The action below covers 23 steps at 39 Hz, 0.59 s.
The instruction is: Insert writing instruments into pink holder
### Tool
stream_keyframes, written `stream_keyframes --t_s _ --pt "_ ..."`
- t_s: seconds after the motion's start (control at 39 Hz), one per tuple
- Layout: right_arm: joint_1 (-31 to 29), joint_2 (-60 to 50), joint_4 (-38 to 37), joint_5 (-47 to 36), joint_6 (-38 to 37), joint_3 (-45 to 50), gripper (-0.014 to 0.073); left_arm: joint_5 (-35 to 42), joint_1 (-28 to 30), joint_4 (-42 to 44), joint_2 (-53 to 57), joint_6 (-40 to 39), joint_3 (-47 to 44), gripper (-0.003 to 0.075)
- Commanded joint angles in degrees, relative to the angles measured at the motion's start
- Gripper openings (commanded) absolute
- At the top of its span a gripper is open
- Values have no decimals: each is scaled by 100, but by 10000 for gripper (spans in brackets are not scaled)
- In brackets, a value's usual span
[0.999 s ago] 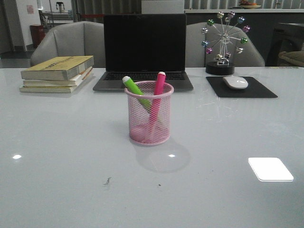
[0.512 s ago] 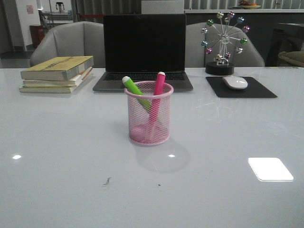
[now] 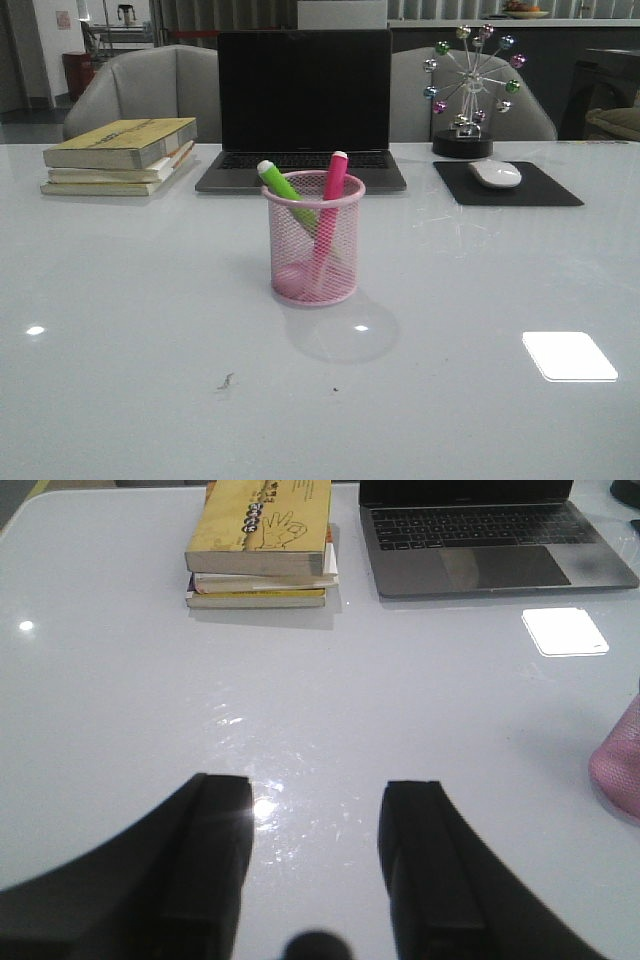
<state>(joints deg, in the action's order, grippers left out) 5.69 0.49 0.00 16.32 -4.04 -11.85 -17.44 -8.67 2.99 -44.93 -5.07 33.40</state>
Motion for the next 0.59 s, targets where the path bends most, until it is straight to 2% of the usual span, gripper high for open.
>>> stream_keyframes --t_s 0.0,0.13,0.33,0.56 --pt "-1 -227 0 -733 64 185 22 485 8 -31 41 -35 168 363" --pt "-1 -215 0 -1071 64 628 22 485 8 -31 41 -35 158 363" --pt "-7 -215 -46 -2063 64 1389 22 485 8 -31 41 -35 158 363" --pt "-18 -215 -115 -1671 64 1364 22 491 8 -31 41 -35 158 363"
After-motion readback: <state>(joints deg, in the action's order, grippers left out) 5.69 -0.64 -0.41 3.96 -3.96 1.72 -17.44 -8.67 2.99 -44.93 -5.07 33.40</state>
